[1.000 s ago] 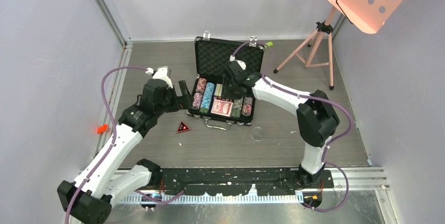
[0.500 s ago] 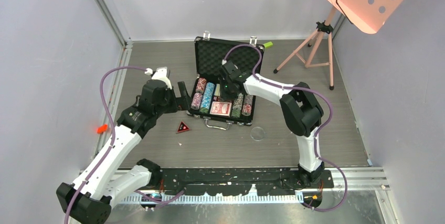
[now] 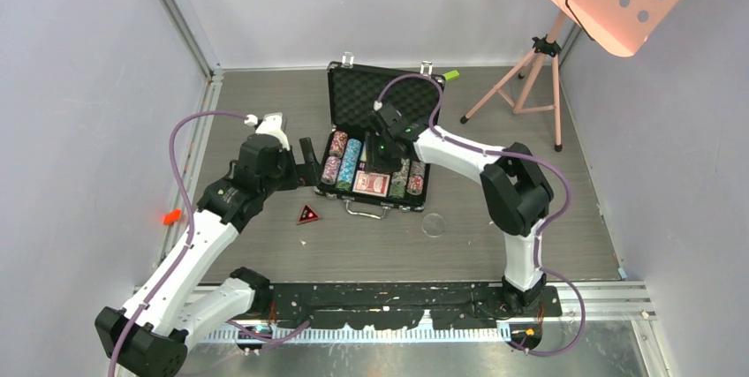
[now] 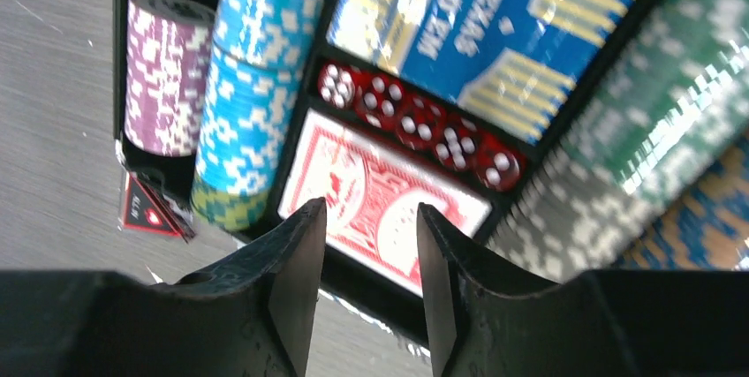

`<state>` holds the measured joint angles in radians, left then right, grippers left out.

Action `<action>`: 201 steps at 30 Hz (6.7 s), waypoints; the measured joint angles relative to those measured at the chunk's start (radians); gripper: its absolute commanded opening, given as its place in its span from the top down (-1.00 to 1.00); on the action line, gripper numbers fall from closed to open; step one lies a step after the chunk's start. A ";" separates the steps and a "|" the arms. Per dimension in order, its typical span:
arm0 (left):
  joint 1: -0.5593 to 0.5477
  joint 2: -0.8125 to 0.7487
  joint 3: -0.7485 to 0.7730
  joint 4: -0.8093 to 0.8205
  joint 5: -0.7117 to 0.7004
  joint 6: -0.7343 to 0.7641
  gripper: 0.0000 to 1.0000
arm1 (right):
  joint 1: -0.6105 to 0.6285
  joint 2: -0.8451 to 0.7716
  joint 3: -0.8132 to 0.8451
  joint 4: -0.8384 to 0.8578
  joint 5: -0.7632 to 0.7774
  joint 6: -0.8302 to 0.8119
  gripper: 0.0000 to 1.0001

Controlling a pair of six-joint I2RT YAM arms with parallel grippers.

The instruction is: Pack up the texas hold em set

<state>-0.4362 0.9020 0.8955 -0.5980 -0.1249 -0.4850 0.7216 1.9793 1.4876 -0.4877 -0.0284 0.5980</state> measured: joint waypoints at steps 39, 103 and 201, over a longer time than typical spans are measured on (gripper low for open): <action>-0.002 0.458 -0.164 0.025 0.008 -0.006 -0.95 | 0.077 -0.349 -0.278 0.053 0.107 0.085 0.20; -0.149 1.021 0.646 -0.007 0.216 0.047 -0.99 | 0.103 -0.697 -0.740 -0.094 0.399 0.258 -0.99; -0.092 0.042 0.117 -0.119 -0.099 0.042 -0.93 | -0.439 -0.059 0.468 -0.041 0.228 0.009 -0.30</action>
<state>-0.5278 0.9443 1.0130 -0.7170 -0.2237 -0.4427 0.2821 1.9202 1.9560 -0.5285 0.1993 0.6071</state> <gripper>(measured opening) 0.963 0.678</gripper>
